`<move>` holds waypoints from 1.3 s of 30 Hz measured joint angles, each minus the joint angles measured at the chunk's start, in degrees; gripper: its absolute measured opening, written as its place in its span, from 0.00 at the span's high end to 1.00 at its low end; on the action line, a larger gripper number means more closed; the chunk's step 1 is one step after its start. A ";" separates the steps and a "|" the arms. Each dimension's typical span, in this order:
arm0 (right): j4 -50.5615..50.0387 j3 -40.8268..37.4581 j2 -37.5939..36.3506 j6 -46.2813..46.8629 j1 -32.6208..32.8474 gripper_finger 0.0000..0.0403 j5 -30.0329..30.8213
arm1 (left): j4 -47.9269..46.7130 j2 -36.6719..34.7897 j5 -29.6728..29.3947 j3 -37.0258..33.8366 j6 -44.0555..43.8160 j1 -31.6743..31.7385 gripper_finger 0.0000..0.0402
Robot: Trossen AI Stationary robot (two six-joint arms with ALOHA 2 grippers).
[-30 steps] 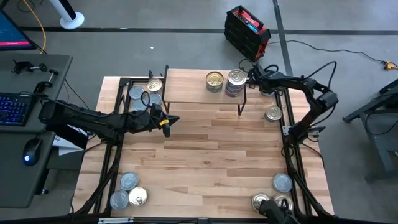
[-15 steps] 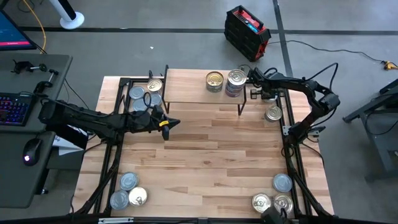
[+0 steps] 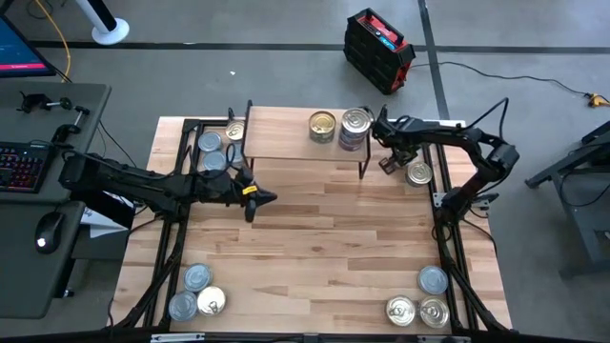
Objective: Stack canned seafood by type on shelf
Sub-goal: Put the green white tuna on the shelf
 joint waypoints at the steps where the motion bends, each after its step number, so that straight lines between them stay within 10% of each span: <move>1: -0.53 0.00 0.00 -0.26 0.51 1.00 -0.08 | -0.24 0.02 0.66 0.00 0.00 0.02 1.00; 17: -6.99 -0.13 0.13 2.84 9.71 1.00 -3.80 | -1.12 -6.46 12.61 -0.02 -11.28 -0.04 1.00; 39: -14.57 -0.24 0.22 9.90 24.22 1.00 -9.29 | -8.35 -15.39 12.62 -0.02 -12.03 -0.03 1.00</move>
